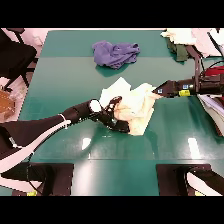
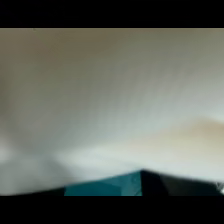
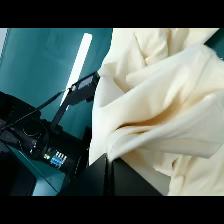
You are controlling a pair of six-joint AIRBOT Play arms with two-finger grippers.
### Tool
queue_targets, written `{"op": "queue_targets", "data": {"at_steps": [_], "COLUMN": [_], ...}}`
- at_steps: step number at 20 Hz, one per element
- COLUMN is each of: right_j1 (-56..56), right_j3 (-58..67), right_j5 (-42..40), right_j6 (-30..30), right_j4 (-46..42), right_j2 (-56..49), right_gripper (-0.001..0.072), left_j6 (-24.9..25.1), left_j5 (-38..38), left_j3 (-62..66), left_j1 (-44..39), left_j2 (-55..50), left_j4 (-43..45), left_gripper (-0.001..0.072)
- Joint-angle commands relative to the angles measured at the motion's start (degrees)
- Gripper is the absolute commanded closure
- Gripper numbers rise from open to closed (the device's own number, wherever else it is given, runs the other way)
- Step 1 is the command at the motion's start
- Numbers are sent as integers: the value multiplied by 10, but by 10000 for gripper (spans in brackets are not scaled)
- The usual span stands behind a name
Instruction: Fold the shirts.
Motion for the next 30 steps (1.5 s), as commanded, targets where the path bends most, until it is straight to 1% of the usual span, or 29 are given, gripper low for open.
{"op": "queue_targets", "data": {"at_steps": [1, 4, 6, 8, 9, 11, 13, 14, 16, 17, 19, 20, 22, 23, 25, 26, 28, 30], "right_j1": [-3, -3, -3, -3, -3, -3, -2, 1, 16, 23, 36, 40, 42, 42, 39, 35, 12, -25], "right_j3": [1, 1, 1, 1, 1, 1, 1, 1, 1, 1, 1, 1, 1, 1, 1, 1, 1, 1], "right_j5": [1, -5, -6, -10, -12, -9, -9, -8, -8, -9, -11, -14, -19, -21, -20, -19, -26, -48], "right_j6": [1, 1, 1, 1, 1, 1, 1, 1, 2, 2, 6, 7, 10, 12, 12, 12, 12, 16], "right_j4": [0, 1, -1, -3, -3, -3, 0, 2, 2, 2, 2, 2, 2, 2, 2, 2, 2, 3], "right_j2": [3, 3, 3, 3, 2, 3, 3, 3, 3, 3, 3, 3, 3, 3, 3, 3, 3, 13], "right_gripper": [687, 687, 687, 687, 687, 687, 687, 687, 687, 687, 687, 687, 687, 687, 687, 687, 687, 687], "left_j6": [-26, -45, -43, -33, -35, -71, -101, -114, -130, -140, -140, -138, -134, -129, -129, -128, -110, -104], "left_j5": [-18, -34, -65, -75, -74, -62, -8, 30, 102, 128, 163, 171, 173, 170, 146, 120, 73, 26], "left_j3": [0, 0, 0, 0, 0, 0, 0, 0, 0, 0, 0, 0, 0, 0, 2, 5, 5, 5], "left_j1": [-2, -3, -5, -5, -5, -6, -12, -14, -14, -14, -14, -14, -14, -14, -14, -14, -14, -14], "left_j2": [-1, 0, 0, 1, 1, 1, 0, -1, -3, -3, -3, -3, -3, -3, -2, -1, 22, 71], "left_j4": [-32, -32, -56, -57, -39, 36, 92, 99, 93, 90, 75, 64, 63, 64, 63, 64, 69, 108], "left_gripper": [229, 230, 229, 230, 230, 231, 230, 230, 230, 230, 233, 407, 667, 681, 683, 683, 684, 684]}}
